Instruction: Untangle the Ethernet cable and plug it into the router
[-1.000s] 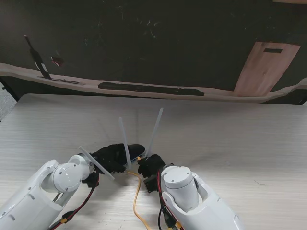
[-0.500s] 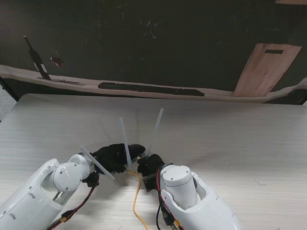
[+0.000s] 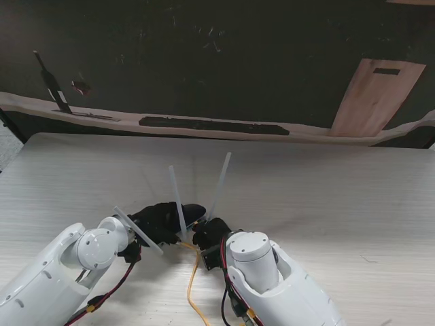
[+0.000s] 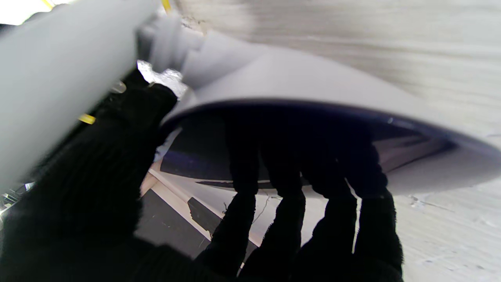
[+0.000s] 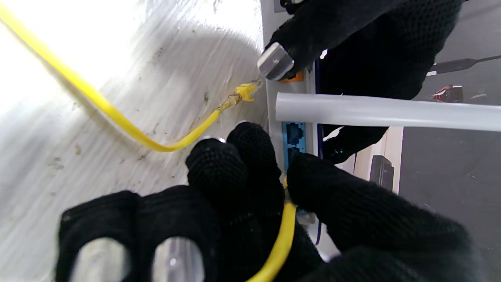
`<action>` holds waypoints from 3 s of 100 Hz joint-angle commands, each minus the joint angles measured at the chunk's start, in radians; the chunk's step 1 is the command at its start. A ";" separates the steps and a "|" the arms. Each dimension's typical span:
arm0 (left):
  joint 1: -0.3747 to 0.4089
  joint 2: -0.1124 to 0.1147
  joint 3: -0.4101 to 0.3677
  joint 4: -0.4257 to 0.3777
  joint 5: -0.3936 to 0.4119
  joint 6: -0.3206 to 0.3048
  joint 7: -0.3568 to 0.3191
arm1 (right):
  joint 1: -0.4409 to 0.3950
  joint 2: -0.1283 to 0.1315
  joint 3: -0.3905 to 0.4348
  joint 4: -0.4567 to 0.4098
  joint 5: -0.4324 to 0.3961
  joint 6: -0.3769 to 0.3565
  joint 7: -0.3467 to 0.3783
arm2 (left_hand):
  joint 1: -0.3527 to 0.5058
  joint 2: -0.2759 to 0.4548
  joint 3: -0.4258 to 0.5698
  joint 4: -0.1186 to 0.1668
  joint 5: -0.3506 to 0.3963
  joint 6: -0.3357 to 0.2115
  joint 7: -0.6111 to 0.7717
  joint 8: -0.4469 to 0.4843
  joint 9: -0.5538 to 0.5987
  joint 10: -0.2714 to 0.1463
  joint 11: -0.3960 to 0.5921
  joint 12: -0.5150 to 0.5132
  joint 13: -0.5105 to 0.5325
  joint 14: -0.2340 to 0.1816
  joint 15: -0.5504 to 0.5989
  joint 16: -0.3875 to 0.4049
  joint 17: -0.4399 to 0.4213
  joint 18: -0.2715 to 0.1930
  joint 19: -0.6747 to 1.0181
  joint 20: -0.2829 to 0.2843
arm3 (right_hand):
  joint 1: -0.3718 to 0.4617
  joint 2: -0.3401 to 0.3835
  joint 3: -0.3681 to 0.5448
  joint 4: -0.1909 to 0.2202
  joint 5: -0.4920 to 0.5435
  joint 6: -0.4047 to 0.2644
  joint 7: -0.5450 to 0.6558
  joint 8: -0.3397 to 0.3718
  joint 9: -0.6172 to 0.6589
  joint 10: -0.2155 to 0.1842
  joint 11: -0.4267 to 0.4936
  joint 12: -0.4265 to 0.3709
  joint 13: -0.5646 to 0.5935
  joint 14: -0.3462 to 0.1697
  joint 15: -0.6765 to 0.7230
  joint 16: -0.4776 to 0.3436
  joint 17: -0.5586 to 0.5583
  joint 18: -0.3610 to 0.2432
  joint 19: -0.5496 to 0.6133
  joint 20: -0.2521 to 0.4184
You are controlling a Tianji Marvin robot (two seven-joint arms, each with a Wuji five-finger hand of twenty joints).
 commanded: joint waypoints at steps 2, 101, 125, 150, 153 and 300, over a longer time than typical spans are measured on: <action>0.052 -0.009 0.047 0.070 -0.016 0.006 -0.075 | 0.004 -0.010 -0.009 0.009 0.003 -0.001 0.020 | 0.435 0.114 0.498 -0.026 0.160 -0.024 0.203 0.071 0.211 -0.095 0.277 0.108 0.305 -0.156 0.553 0.133 0.259 -0.153 0.568 0.067 | 0.024 0.067 -0.022 0.005 0.000 0.052 0.049 0.033 0.072 0.231 0.157 0.010 -0.034 -0.055 0.023 -0.008 -0.004 -0.019 0.184 -0.039; 0.083 -0.022 0.020 0.051 -0.030 0.078 -0.033 | -0.039 0.007 0.006 -0.018 -0.120 -0.011 0.003 | 0.416 0.148 0.442 0.011 0.164 -0.013 0.189 0.065 0.208 -0.082 0.275 0.107 0.294 -0.135 0.553 0.139 0.246 -0.137 0.577 0.073 | -0.390 -0.084 -0.253 -0.016 -0.484 0.042 -0.321 -0.320 -0.435 0.243 -0.271 -0.148 -0.324 0.263 -0.783 -0.352 -0.539 0.277 -0.542 -0.218; 0.089 -0.026 0.021 0.041 -0.029 0.108 -0.017 | -0.054 0.023 0.017 -0.035 -0.160 -0.030 0.014 | 0.419 0.158 0.426 0.026 0.168 -0.011 0.186 0.064 0.208 -0.077 0.275 0.107 0.288 -0.128 0.554 0.140 0.239 -0.131 0.579 0.080 | -0.386 -0.082 -0.322 -0.004 -0.563 0.003 -0.334 -0.343 -0.538 0.217 -0.344 -0.164 -0.452 0.263 -0.950 -0.365 -0.692 0.277 -0.654 -0.243; 0.096 -0.030 0.020 0.030 -0.030 0.139 -0.001 | -0.069 0.028 0.037 -0.053 -0.185 -0.055 -0.004 | 0.414 0.173 0.405 0.030 0.168 -0.006 0.181 0.061 0.204 -0.072 0.275 0.107 0.283 -0.121 0.556 0.141 0.230 -0.128 0.581 0.089 | -0.394 -0.062 -0.331 0.002 -0.632 0.006 -0.318 -0.340 -0.595 0.219 -0.361 -0.166 -0.504 0.265 -1.000 -0.368 -0.732 0.277 -0.679 -0.257; 0.097 -0.031 0.019 0.028 -0.030 0.145 0.001 | -0.071 0.028 0.040 -0.056 -0.191 -0.058 -0.009 | 0.412 0.178 0.400 0.031 0.168 -0.005 0.180 0.061 0.205 -0.069 0.275 0.107 0.281 -0.118 0.556 0.141 0.229 -0.127 0.581 0.091 | -0.390 -0.067 -0.330 0.002 -0.630 0.015 -0.317 -0.340 -0.598 0.222 -0.362 -0.166 -0.508 0.266 -1.003 -0.368 -0.731 0.277 -0.680 -0.258; 0.080 -0.047 0.037 0.023 -0.084 0.265 0.042 | -0.062 0.183 -0.056 -0.036 -1.140 -0.537 -0.112 | 0.415 0.219 0.337 0.074 0.174 0.021 0.155 0.049 0.199 -0.041 0.276 0.107 0.271 -0.092 0.572 0.142 0.216 -0.109 0.597 0.126 | -0.108 -0.577 0.178 -0.009 -0.009 -0.019 -0.211 -0.278 -0.206 0.205 -0.161 -0.121 -0.155 0.251 -0.521 -0.249 -0.221 0.249 -0.215 -0.094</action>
